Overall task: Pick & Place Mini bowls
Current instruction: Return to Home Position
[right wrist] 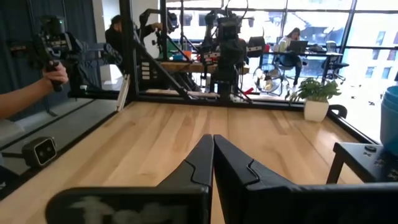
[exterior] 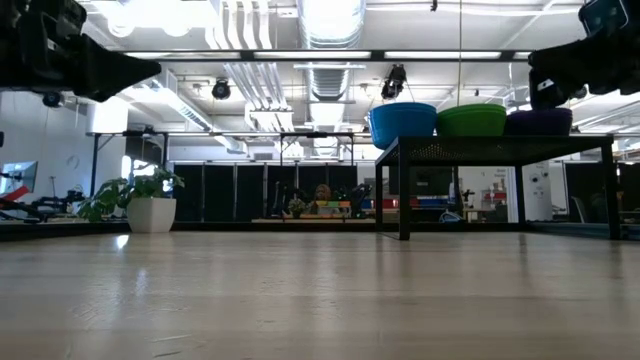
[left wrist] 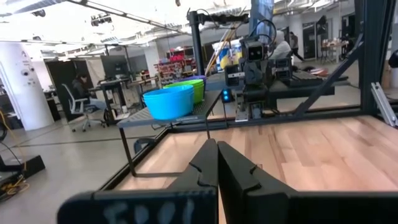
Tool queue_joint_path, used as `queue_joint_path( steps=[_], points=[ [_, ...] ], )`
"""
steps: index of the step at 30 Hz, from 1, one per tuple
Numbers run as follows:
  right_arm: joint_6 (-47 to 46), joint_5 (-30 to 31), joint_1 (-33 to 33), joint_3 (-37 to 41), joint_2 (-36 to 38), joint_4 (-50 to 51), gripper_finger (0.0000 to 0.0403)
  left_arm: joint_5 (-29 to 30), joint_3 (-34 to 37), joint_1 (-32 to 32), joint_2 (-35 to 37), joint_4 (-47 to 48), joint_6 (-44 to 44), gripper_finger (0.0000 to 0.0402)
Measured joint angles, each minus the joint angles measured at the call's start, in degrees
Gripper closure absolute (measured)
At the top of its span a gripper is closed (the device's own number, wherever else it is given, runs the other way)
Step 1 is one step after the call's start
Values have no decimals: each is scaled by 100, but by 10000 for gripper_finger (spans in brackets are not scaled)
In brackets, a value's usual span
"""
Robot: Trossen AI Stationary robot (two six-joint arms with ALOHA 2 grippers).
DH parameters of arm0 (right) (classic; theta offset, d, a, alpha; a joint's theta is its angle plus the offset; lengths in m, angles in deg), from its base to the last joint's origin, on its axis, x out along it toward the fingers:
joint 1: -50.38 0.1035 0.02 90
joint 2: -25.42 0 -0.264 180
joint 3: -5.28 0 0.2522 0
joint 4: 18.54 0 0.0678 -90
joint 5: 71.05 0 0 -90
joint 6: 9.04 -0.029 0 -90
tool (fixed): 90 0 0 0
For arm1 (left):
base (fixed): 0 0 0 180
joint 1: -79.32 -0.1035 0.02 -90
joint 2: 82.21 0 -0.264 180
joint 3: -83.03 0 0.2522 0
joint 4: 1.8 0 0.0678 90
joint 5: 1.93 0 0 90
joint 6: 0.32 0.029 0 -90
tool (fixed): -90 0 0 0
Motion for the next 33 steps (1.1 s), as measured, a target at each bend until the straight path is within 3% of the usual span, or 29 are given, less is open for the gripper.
queue_joint_path(
  steps=[11, 23, 33],
  points=[
    [133, -13, -2, 424, -26, -428, 394, 0, 293, 0, 0, -91, -29, 401],
    [588, -48, -2, 427, -48, -450, 394, -21, 343, 0, -13, -150, -135, 401],
    [411, -6, -2, 427, -48, -444, 394, 4, 345, 0, -13, -143, -25, 401]
  ],
)
